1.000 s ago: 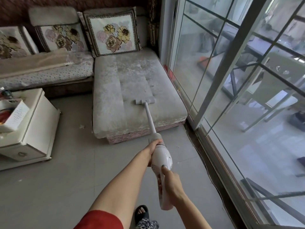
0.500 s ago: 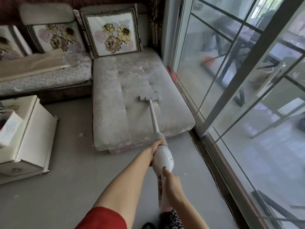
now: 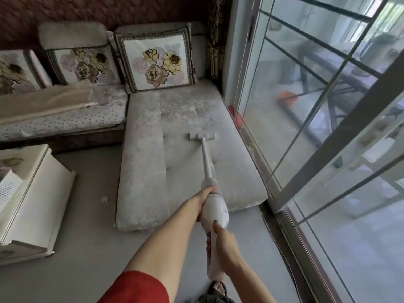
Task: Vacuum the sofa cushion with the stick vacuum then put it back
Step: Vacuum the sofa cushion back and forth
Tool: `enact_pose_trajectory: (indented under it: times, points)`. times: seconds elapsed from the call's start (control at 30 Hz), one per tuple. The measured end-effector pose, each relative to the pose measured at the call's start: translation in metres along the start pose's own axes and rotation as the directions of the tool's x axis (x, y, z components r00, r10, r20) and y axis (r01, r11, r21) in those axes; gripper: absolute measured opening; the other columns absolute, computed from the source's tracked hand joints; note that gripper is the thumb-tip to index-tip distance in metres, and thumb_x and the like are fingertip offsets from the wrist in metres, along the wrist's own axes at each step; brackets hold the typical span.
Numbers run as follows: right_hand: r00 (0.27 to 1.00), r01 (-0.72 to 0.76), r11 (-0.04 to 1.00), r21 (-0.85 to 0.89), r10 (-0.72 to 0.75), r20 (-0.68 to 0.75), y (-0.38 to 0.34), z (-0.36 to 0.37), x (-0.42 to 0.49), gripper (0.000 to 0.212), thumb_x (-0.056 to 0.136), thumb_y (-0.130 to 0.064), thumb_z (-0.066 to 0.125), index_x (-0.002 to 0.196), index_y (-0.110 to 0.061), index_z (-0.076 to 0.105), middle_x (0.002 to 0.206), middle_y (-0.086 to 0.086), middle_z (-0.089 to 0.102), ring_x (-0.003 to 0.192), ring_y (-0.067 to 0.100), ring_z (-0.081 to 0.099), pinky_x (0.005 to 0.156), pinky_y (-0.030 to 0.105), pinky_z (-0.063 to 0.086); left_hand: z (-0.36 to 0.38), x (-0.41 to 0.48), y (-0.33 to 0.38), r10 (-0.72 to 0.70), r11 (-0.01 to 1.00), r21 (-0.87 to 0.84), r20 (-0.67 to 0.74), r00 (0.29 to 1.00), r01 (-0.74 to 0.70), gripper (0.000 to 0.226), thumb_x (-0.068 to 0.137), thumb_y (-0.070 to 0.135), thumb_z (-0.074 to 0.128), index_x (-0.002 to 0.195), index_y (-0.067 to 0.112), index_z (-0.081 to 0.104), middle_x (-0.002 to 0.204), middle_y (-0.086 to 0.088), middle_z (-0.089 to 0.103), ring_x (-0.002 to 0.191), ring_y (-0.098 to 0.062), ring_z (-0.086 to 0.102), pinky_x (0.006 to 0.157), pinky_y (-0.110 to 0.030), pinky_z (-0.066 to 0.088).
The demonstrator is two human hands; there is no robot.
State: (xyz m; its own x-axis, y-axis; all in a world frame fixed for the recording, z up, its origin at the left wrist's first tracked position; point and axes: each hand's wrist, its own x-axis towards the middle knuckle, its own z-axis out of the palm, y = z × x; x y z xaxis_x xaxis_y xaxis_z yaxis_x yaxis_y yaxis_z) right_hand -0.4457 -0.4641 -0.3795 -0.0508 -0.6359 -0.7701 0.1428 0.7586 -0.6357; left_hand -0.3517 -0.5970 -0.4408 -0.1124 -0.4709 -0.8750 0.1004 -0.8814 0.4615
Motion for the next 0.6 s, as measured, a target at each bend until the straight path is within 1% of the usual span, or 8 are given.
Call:
enact_pose_trajectory:
  times: [0.07, 0.13, 0.2, 0.3, 0.43, 0.47, 0.53, 0.6]
  points:
    - [1.0, 0.01, 1.0, -0.016, -0.01, 0.006, -0.018, -0.001, 0.013, 0.035, 0.093, -0.029, 0.049, 0.08, 0.001, 0.059, 0.063, 0.012, 0.052, 0.046, 0.02, 0.049, 0.046, 0.025, 0.042, 0.002, 0.009, 0.018, -0.041, 0.999, 0.021, -0.019, 0.999, 0.042, 0.056, 0.068, 0.066, 0.067, 0.086, 0.013, 0.063, 0.074, -0.011, 0.066, 0.063, -0.025, 0.064, 0.055, -0.026, 0.05]
    - [1.0, 0.018, 0.999, -0.034, -0.018, 0.008, -0.036, -0.001, 0.024, 0.035, 0.093, -0.029, 0.048, 0.08, 0.001, 0.059, 0.064, 0.013, 0.053, 0.046, 0.02, 0.049, 0.046, 0.025, 0.042, 0.005, 0.015, 0.035, -0.052, 0.998, 0.039, -0.035, 0.998, 0.053, 0.06, 0.066, 0.067, 0.067, 0.091, 0.013, 0.062, 0.074, -0.011, 0.067, 0.064, -0.025, 0.064, 0.052, -0.026, 0.05]
    - [1.0, 0.022, 0.999, -0.048, -0.021, 0.02, -0.052, -0.001, 0.035, 0.035, 0.093, -0.029, 0.048, 0.08, 0.001, 0.059, 0.065, 0.013, 0.053, 0.046, 0.02, 0.049, 0.046, 0.025, 0.042, 0.007, 0.023, 0.052, -0.058, 0.997, 0.056, -0.044, 0.997, 0.06, 0.058, 0.067, 0.067, 0.067, 0.088, 0.013, 0.061, 0.069, -0.011, 0.067, 0.062, -0.025, 0.064, 0.051, -0.025, 0.049]
    - [0.999, 0.021, 0.999, -0.049, -0.02, 0.028, -0.076, 0.002, 0.052, 0.035, 0.093, -0.029, 0.049, 0.08, 0.001, 0.059, 0.067, 0.014, 0.053, 0.048, 0.021, 0.049, 0.047, 0.026, 0.042, 0.008, 0.033, 0.078, -0.066, 0.995, 0.076, -0.053, 0.996, 0.07, 0.056, 0.071, 0.066, 0.064, 0.083, 0.012, 0.059, 0.053, -0.009, 0.066, 0.059, -0.024, 0.062, 0.048, -0.023, 0.046]
    - [0.999, 0.036, 0.996, -0.076, -0.035, 0.013, -0.104, 0.012, 0.079, 0.037, 0.093, -0.03, 0.048, 0.08, 0.002, 0.061, 0.064, 0.012, 0.055, 0.051, 0.022, 0.051, 0.05, 0.029, 0.043, 0.007, 0.05, 0.112, -0.077, 0.993, 0.086, -0.076, 0.994, 0.084, 0.055, 0.076, 0.064, 0.062, 0.081, 0.01, 0.056, 0.052, -0.009, 0.065, 0.06, -0.023, 0.059, 0.048, -0.025, 0.044]
    - [0.999, 0.041, 0.997, -0.073, -0.04, 0.014, -0.111, 0.016, 0.086, 0.037, 0.094, -0.03, 0.048, 0.081, 0.002, 0.061, 0.062, 0.011, 0.054, 0.049, 0.021, 0.05, 0.048, 0.028, 0.043, 0.003, 0.058, 0.122, -0.07, 0.995, 0.07, -0.064, 0.996, 0.074, 0.056, 0.075, 0.065, 0.063, 0.084, 0.009, 0.058, 0.054, -0.01, 0.066, 0.061, -0.024, 0.06, 0.051, -0.026, 0.045]
    - [0.999, 0.046, 0.996, -0.08, -0.045, 0.011, -0.131, 0.025, 0.099, 0.036, 0.095, -0.029, 0.046, 0.083, 0.002, 0.06, 0.061, 0.011, 0.052, 0.045, 0.019, 0.049, 0.042, 0.023, 0.041, -0.001, 0.071, 0.145, -0.067, 0.996, 0.062, -0.061, 0.996, 0.071, 0.065, 0.066, 0.068, 0.066, 0.097, 0.011, 0.063, 0.073, -0.012, 0.069, 0.067, -0.026, 0.064, 0.059, -0.028, 0.05]
    - [0.999, 0.042, 0.994, -0.098, -0.04, 0.018, -0.153, 0.034, 0.109, 0.035, 0.096, -0.028, 0.045, 0.088, 0.003, 0.06, 0.063, 0.013, 0.052, 0.044, 0.017, 0.047, 0.038, 0.019, 0.039, -0.007, 0.084, 0.166, -0.065, 0.997, 0.043, -0.076, 0.995, 0.068, 0.073, 0.059, 0.069, 0.069, 0.105, 0.012, 0.064, 0.082, -0.012, 0.069, 0.072, -0.028, 0.066, 0.063, -0.03, 0.052]
